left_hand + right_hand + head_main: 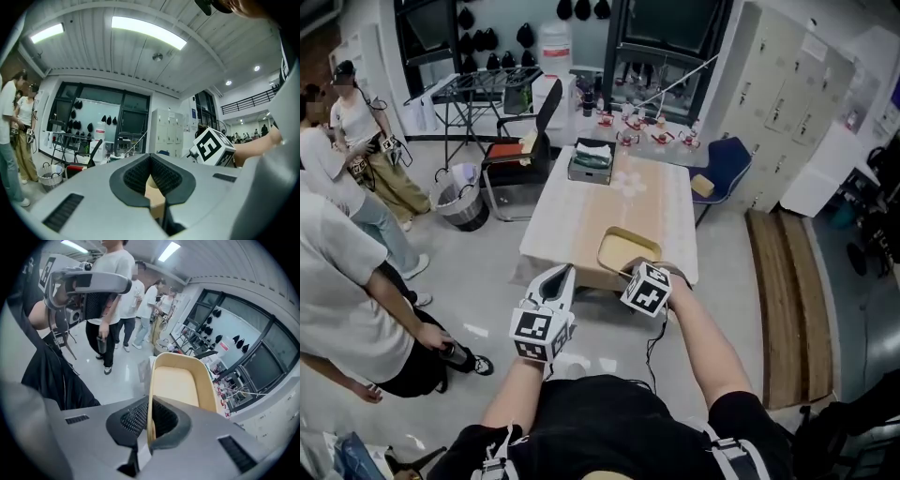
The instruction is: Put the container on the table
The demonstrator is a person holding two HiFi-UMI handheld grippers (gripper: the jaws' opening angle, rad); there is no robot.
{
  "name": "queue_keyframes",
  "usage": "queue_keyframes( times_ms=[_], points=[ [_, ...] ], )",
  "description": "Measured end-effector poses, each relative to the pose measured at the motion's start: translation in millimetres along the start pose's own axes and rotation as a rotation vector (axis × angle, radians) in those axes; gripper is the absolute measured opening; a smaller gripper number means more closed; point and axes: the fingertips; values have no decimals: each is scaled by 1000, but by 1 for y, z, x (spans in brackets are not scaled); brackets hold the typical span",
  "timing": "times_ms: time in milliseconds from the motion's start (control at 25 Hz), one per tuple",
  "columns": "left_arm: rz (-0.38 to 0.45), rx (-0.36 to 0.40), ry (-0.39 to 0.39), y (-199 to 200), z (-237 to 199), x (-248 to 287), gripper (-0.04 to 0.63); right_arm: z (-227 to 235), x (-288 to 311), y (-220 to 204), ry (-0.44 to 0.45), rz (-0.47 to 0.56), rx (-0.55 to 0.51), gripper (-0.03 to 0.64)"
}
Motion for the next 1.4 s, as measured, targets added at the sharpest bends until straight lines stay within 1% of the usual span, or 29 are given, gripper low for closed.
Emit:
queue_keyframes(
  times_ms=[120, 280, 480, 600, 720, 840, 960, 1200, 1320, 1400],
  points=[
    [-16, 5, -6, 1, -28, 45, 12, 46, 32, -1, -24, 1, 10, 20],
    [-21, -16, 16, 0, -56, 87, 12, 85, 64, -3, -12, 11, 15, 20],
    [-27, -13, 59, 7, -55, 136, 12, 131, 88, -39, 28, -22, -13, 20],
    [-30, -18, 93, 4, -59, 154, 14, 159, 104, -56, 9, -34, -21, 21],
    [-36, -37, 118, 3, -65, 163, 14, 181, 125, -63, -31, -41, -47, 21],
    [-39, -22, 151, 1, -71, 169, 14, 195, 149, -74, -41, -52, -59, 21],
    [-41, -17, 183, -1, -79, 173, 14, 211, 176, -84, -32, -59, -46, 23],
    [-51, 8, 241, -3, -95, 178, 12, 235, 226, -109, 17, -101, 6, 25],
    [-50, 9, 270, -6, -105, 180, 14, 244, 251, -120, 42, -109, 60, 25],
    [-50, 9, 289, -9, -114, 181, 14, 248, 269, -129, 56, -135, 102, 25]
  ],
)
Point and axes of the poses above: the fingertips, and each gripper's own axes: x forward along the fingers, z to its right, y out of its top, and after that the axes turned 10 degrees about -x, right-handed
